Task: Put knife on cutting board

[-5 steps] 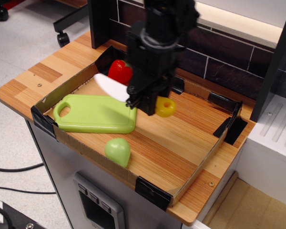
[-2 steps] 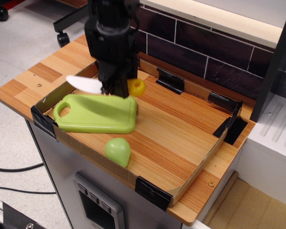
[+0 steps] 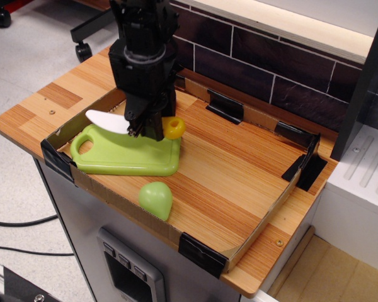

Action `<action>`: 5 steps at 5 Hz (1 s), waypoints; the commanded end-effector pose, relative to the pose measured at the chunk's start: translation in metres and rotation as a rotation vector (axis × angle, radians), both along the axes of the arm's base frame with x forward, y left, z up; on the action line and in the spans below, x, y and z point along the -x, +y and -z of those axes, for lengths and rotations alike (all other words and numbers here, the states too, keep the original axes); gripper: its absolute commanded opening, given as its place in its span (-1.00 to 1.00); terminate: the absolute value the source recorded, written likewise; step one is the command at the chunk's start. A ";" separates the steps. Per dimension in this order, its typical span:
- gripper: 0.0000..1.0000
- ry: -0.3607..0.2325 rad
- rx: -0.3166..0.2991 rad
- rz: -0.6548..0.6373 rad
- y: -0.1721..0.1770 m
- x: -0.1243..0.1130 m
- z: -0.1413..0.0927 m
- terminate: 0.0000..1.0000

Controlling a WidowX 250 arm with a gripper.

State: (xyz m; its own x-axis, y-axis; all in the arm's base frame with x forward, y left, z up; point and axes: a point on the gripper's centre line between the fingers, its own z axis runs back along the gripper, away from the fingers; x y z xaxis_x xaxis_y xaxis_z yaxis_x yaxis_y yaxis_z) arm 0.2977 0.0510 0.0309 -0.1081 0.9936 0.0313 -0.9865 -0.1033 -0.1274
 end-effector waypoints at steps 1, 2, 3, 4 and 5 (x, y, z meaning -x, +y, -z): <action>-1.00 0.004 -0.033 0.020 0.005 0.002 0.000 -1.00; 1.00 -0.018 -0.054 0.048 0.000 0.003 -0.008 -1.00; 1.00 -0.015 -0.052 0.043 -0.004 0.003 -0.023 -1.00; 1.00 -0.070 -0.068 0.086 -0.013 -0.002 -0.054 -1.00; 1.00 -0.105 -0.062 0.226 -0.027 -0.016 -0.081 -1.00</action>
